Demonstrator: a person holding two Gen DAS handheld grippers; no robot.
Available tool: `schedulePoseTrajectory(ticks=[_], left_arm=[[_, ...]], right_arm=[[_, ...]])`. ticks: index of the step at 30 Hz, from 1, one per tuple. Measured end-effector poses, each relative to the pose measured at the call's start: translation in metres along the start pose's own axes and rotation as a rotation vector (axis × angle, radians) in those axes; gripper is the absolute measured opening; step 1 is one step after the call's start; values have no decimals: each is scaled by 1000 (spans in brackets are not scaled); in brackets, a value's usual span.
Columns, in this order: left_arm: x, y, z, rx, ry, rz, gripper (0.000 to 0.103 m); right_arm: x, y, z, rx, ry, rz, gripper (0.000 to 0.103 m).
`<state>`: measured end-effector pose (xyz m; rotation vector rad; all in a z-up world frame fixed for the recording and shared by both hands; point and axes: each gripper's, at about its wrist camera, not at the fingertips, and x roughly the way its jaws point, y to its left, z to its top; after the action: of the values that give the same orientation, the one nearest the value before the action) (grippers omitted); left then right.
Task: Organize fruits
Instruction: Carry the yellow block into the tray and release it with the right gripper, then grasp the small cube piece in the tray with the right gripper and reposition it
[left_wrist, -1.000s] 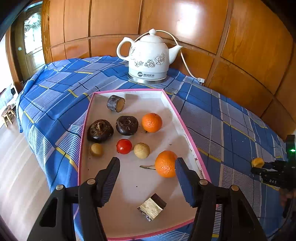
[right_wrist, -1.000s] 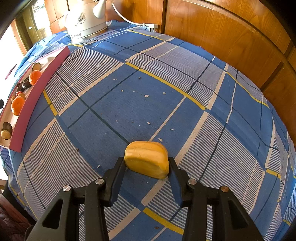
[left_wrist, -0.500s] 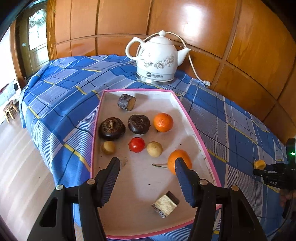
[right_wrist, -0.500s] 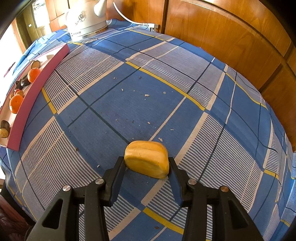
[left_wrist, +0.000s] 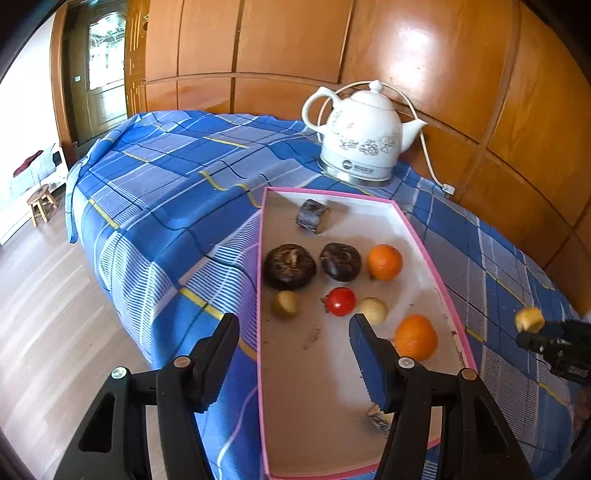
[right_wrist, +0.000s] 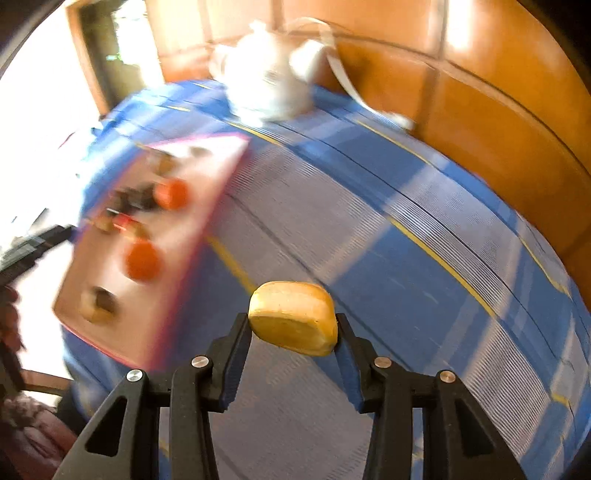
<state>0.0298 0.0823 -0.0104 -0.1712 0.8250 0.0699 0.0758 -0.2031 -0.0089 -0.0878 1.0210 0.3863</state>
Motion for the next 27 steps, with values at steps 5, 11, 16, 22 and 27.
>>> schedulePoseTrajectory(ticks=[5, 11, 16, 22, 27], left_arm=[[-2, 6, -1, -5, -10, 0, 62], [1, 13, -1, -18, -5, -5, 62], [6, 16, -3, -31, 8, -9, 61], [7, 15, -6, -26, 14, -16, 61], [6, 9, -7, -14, 11, -17, 61]], right_arm=[[17, 52, 39, -49, -40, 104, 45], [52, 83, 64, -64, -17, 159, 46], [81, 94, 68, -71, 46, 149, 46], [80, 88, 62, -54, 40, 157, 50], [61, 84, 52, -66, 12, 158, 50]])
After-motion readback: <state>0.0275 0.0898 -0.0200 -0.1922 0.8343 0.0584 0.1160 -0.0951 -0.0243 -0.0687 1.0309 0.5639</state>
